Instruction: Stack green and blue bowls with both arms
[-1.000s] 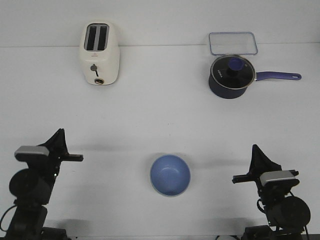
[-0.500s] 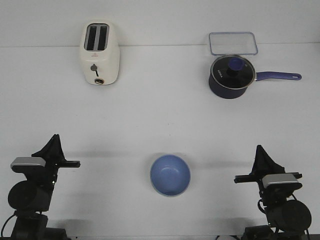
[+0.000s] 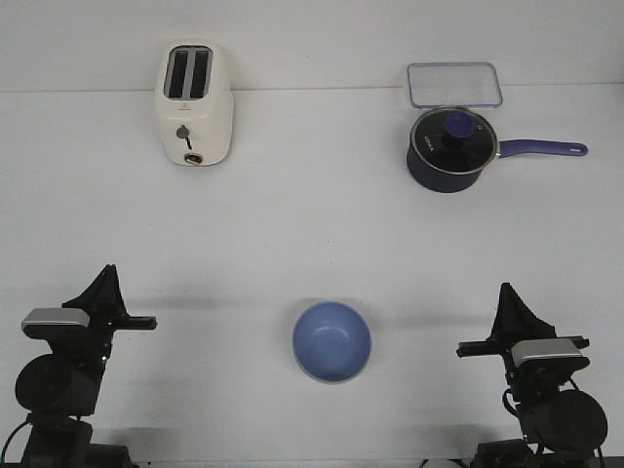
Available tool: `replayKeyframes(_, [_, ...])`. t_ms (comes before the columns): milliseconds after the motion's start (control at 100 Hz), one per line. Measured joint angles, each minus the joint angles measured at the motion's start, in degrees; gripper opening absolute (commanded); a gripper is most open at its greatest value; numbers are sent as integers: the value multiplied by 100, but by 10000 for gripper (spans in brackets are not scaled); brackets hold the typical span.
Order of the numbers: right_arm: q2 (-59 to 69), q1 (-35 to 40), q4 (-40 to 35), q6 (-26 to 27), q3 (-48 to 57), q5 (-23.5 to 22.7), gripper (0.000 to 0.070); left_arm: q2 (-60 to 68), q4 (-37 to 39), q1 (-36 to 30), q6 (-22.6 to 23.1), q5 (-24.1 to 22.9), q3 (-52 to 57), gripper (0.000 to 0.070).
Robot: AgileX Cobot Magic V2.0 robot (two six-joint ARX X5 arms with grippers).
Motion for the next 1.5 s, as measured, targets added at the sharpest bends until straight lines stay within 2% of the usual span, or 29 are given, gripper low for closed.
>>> replayKeyframes(490, [0, 0, 0, -2, 0, 0, 0, -2179, -42, 380, 57, 87, -2000, 14])
replayKeyframes(760, [0, 0, 2, -4, 0, 2, 0, -2177, 188, 387, -79, 92, -2135, 14])
replayKeyframes(1500, [0, 0, 0, -4, 0, 2, 0, -2175, 157, 387, -155, 94, -2135, 14])
